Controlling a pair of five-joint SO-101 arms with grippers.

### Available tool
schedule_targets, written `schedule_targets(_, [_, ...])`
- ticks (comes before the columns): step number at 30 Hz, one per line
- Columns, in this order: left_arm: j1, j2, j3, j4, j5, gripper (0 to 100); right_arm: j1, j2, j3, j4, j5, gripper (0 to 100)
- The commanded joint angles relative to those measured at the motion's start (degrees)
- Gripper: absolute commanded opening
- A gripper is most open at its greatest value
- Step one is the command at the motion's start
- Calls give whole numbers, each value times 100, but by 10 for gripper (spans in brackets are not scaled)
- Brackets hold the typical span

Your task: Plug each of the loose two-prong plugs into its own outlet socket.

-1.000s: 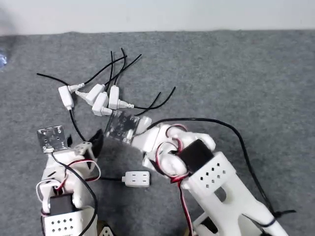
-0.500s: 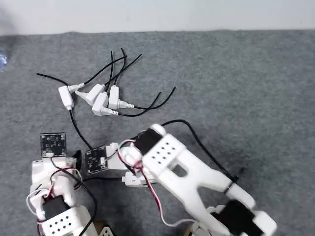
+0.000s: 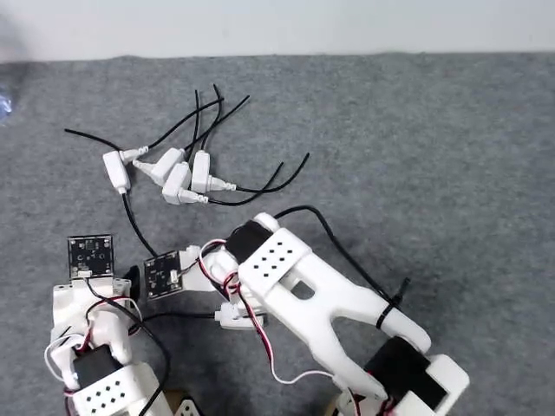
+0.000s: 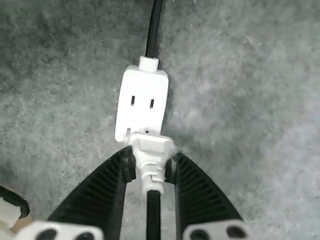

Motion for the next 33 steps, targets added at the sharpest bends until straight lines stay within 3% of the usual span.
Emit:
schedule_targets(1, [-44,-44,-31,0,-53,317,48,-22,9,-180,18,9])
schedule_targets(14, [-44,-44,-31,0,-53,317,57,-127,-9,312,-97,9])
schedule_targets(24, [-44,-44,-31,0,-53,317,57,-268,747,-409,-105,9])
schedule_targets(33, [-35,-44,-31,0,-53,317,57,-259,607,-374,-105,9])
